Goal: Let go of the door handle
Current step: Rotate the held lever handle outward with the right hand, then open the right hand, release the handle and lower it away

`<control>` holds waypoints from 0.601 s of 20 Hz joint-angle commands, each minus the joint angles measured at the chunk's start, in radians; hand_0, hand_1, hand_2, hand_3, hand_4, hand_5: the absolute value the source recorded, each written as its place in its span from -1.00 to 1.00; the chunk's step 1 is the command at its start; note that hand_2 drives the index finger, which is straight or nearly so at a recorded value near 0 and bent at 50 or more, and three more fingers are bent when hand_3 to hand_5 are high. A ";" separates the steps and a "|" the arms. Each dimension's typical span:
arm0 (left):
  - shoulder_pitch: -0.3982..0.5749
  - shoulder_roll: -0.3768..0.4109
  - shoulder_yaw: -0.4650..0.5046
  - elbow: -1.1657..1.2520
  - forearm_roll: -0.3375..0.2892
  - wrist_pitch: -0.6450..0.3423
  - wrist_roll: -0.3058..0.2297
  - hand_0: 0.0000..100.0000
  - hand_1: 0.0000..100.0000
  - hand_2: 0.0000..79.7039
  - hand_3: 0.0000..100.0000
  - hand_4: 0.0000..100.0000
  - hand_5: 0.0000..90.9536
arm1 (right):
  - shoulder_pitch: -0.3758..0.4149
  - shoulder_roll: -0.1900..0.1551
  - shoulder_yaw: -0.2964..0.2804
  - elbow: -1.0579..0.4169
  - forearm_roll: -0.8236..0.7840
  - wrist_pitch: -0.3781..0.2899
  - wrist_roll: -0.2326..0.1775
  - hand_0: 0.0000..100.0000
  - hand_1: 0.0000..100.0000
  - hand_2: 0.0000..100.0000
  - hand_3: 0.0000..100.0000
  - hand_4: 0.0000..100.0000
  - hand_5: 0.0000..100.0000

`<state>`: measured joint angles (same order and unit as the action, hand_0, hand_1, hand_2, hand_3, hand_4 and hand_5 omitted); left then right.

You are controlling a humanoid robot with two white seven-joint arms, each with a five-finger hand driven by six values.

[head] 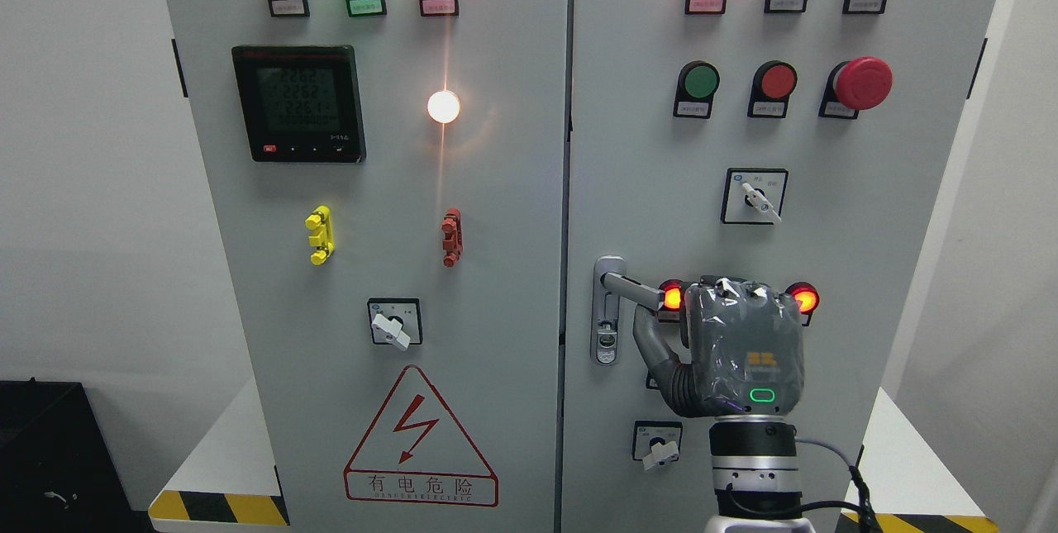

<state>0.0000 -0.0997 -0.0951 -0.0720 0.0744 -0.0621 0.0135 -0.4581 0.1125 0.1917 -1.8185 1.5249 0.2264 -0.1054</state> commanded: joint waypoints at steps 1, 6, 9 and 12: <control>0.017 0.000 0.000 0.001 0.001 -0.001 0.000 -0.76 0.11 -1.00 -1.00 -1.00 -1.00 | -0.001 0.000 -0.003 -0.002 0.000 0.001 0.000 0.04 -0.09 0.98 1.00 1.00 1.00; 0.017 0.000 0.000 0.000 0.001 -0.001 0.000 -0.76 0.11 -1.00 -1.00 -1.00 -1.00 | -0.001 0.000 -0.003 -0.008 -0.002 -0.001 0.000 0.04 -0.09 0.97 1.00 1.00 1.00; 0.017 0.000 0.000 0.001 0.001 -0.001 0.000 -0.76 0.11 -1.00 -1.00 -1.00 -1.00 | 0.006 0.000 -0.003 -0.012 -0.002 -0.001 0.001 0.05 -0.10 0.97 1.00 1.00 1.00; 0.017 0.000 0.000 0.000 -0.001 -0.001 0.000 -0.76 0.11 -1.00 -1.00 -1.00 -1.00 | 0.010 0.000 -0.001 -0.016 -0.002 -0.002 0.001 0.06 -0.10 0.97 1.00 1.00 1.00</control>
<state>0.0000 -0.0998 -0.0951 -0.0718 0.0747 -0.0621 0.0136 -0.4547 0.1121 0.1899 -1.8254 1.5235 0.2252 -0.1051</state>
